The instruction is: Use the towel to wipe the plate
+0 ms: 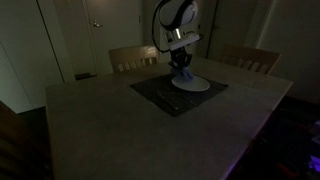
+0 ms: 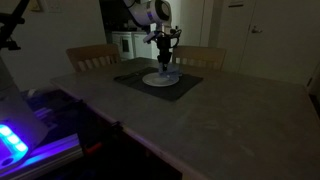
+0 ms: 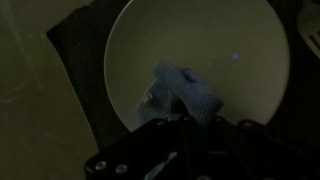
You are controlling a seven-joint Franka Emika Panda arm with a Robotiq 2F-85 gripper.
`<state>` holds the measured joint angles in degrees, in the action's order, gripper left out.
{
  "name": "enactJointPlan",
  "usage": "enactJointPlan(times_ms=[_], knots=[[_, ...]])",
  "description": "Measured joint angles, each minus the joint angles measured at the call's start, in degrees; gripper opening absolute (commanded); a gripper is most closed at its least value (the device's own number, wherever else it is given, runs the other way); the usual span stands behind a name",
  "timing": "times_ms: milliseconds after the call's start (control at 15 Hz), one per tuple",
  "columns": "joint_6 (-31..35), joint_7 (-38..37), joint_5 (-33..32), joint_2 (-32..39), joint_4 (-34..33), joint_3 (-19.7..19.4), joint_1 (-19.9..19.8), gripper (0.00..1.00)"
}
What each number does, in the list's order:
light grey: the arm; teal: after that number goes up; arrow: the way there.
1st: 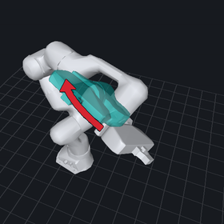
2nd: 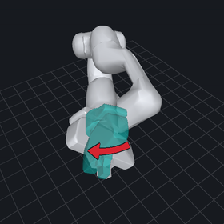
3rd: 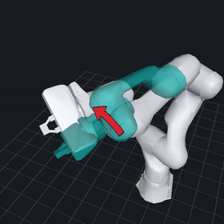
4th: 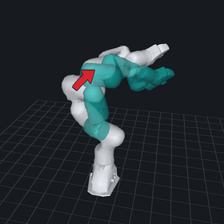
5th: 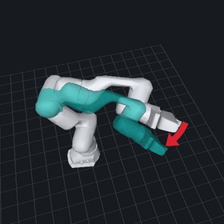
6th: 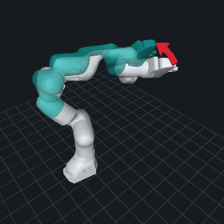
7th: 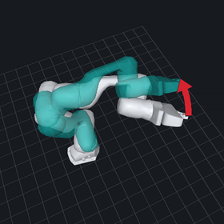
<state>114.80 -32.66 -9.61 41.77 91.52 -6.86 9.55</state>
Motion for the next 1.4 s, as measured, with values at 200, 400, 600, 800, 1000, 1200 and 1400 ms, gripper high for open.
enactJointPlan(times_ms=[200,400,600,800,1000,1200,1400], knots=[[-3.2,0.4,0.0,0.5,-3.8,0.8,1.5,0.02],[-6.0,0.4,0.0,0.4,-6.9,1.8,3.2,0.02],[-6.7,0.4,0.0,0.5,-8.6,3.4,4.8,0.02],[-5.3,0.0,0.0,1.0,-9.0,4.0,7.1,0.02],[-3.3,-0.1,-0.5,2.6,-9.9,4.1,9.3,0.02],[-2.2,-1.2,-1.4,5.2,-11.9,4.1,10.8,0.02],[-2.2,-3.5,-1.9,8.7,-14.9,3.8,11.5,0.02]])
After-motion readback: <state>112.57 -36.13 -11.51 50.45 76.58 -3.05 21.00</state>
